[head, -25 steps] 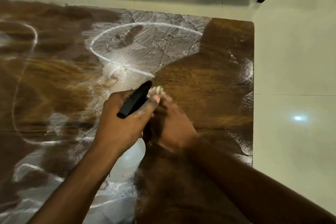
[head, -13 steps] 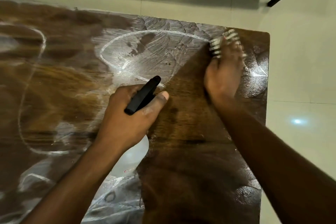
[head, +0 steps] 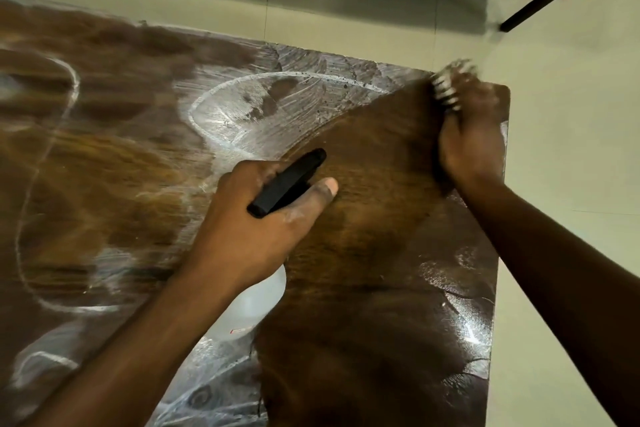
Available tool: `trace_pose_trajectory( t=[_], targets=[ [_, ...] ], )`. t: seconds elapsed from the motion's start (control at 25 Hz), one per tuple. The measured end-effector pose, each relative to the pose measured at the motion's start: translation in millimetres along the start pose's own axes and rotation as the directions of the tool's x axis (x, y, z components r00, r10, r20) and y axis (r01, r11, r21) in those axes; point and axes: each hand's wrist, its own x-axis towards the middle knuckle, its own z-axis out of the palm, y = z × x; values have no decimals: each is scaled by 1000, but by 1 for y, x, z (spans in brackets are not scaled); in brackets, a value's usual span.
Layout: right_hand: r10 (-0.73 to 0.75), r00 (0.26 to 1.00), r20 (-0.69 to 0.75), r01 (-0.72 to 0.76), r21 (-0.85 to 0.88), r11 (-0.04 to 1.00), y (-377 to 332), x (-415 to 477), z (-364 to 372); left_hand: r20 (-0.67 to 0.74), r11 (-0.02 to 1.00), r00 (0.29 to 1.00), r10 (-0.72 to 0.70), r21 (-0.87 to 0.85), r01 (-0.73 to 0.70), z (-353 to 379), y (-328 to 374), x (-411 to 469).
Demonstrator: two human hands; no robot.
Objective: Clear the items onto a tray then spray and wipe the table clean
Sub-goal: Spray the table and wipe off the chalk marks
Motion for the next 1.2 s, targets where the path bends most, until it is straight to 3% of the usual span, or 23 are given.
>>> trace_pose_trajectory(
  t=[0.04,0.12,0.2,0.24,0.28,0.36,0.4,0.44,0.48,0.52,0.56,0.6,0.68,0.72,0.8,0.84,0.88,0.96,1.0,1.04,1.08,1.16,1.2],
  targets=[
    [146,988,-58,-144,40,989,-12,8,4,24,1000,1000,15,-2,-15,1,1,0],
    [177,983,-44,-175,53,983,-48,5,21,41,999,998,51,14,-51,2,3,-2],
    [-145,988,56,143,37,989,-83,-32,39,4,998,998,60,33,-60,3,6,0],
    [-347,929,131,342,61,938,-96,-55,44,-21,998,998,58,28,-58,3,7,3],
    [-527,824,209,519,99,849,-99,-74,46,-44,998,997,57,16,-57,2,8,6],
    [-815,526,245,822,98,560,-84,-80,43,-85,997,994,76,21,-75,-2,9,10],
    [-854,406,324,887,83,453,-73,-70,38,-96,996,991,90,32,-87,-5,10,11],
    [-820,405,403,884,54,464,-61,-56,35,-104,995,990,98,35,-95,-7,8,12],
    [-738,514,436,823,-9,568,-52,-43,31,-111,995,989,98,27,-96,-9,6,13],
    [-592,711,379,662,-77,745,-46,-31,27,-117,996,989,92,12,-91,-11,5,13],
    [-399,885,241,430,-90,898,-44,-19,25,-119,996,989,85,-1,-85,-14,4,12],
    [-179,977,113,182,-22,983,-50,-11,25,-115,997,990,79,-6,-80,-17,2,10],
    [131,991,-9,-128,155,980,-83,-6,32,-103,997,992,77,2,-77,-22,-2,5],
    [151,989,-5,-148,182,972,-103,-10,40,-96,997,992,80,12,-79,-25,-5,2],
    [-84,993,81,72,136,988,-135,-36,59,-85,997,994,74,40,-71,-30,-12,-5],
    [-295,938,183,275,127,953,-148,-56,68,-89,998,995,54,44,-50,-33,-16,-8],
    [-499,806,317,469,173,866,-156,-78,76,-100,999,995,29,43,-25,-36,-18,-12],
    [-743,423,519,707,323,629,-154,-96,79,-100,999,995,0,53,5,-43,-24,-21],
    [-789,308,532,790,318,523,-149,-84,75,-79,998,997,9,60,-4,-47,-28,-25],
    [-797,314,516,851,220,477,-144,-69,71,-53,998,998,19,58,-16,-50,-32,-29],
    [-760,431,486,839,94,536,-138,-53,69,-43,998,999,26,51,-24,-53,-36,-34],
    [-530,795,295,565,-40,824,-128,-18,60,-70,999,997,26,47,-23,-59,-45,-42],
    [-349,919,185,355,1,935,-127,-6,55,-82,999,996,20,39,-17,-60,-47,-45]
  ],
)
